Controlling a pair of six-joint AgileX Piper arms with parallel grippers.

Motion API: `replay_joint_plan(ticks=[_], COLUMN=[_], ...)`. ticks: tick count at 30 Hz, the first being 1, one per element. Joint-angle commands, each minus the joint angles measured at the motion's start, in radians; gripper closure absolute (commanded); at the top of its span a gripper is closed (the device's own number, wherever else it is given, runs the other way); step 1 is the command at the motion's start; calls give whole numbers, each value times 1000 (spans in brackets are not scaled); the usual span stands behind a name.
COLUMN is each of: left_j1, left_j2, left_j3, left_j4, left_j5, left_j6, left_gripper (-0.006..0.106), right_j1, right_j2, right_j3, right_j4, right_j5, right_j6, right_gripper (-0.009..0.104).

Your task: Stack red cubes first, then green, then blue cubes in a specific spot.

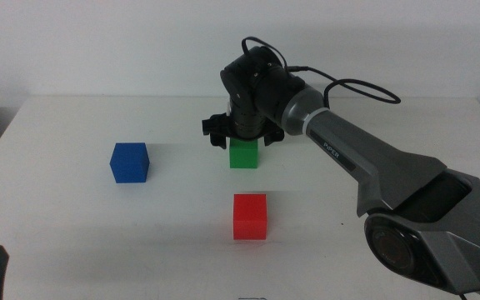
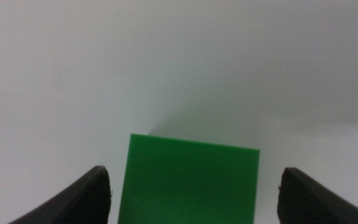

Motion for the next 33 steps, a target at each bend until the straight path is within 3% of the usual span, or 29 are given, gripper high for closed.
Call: replay_joint_plan(ticks=[1, 4, 6, 13, 19, 24, 29, 33], left_j1=[-1, -1, -1, -1, -1, -1, -1, -1], left_j2=[-21, -21, -21, -21, -21, -21, -21, -21], left_j3=[-3, -3, -3, -3, -3, -3, -3, -3], left_j4=[-13, -13, -13, -13, -13, -13, -13, -13], left_j5=[-88, -88, -88, -88, -88, -88, -88, -88], left_j6=[-5, -5, -5, -5, -5, -5, -5, -5], left_gripper=[7, 7, 7, 7, 7, 7, 7, 7], right_j1=[2, 2, 2, 1, 47, 102, 146, 172], right_j2=[-68, -59, -52, -67, -160, -299, -494, -669], right_j3=[-33, -33, -33, -36, -33, 58, 340, 644], right_j4=[-28, -29, -29, 7, -31, -78, -170, -208], right_j5=[-34, -44, -50, -25, 129, 130, 112, -48], right_j6=[-8, -8, -8, -13, -33, -36, 106, 239], right_gripper=[2, 9, 19, 97, 96, 96, 96, 96])
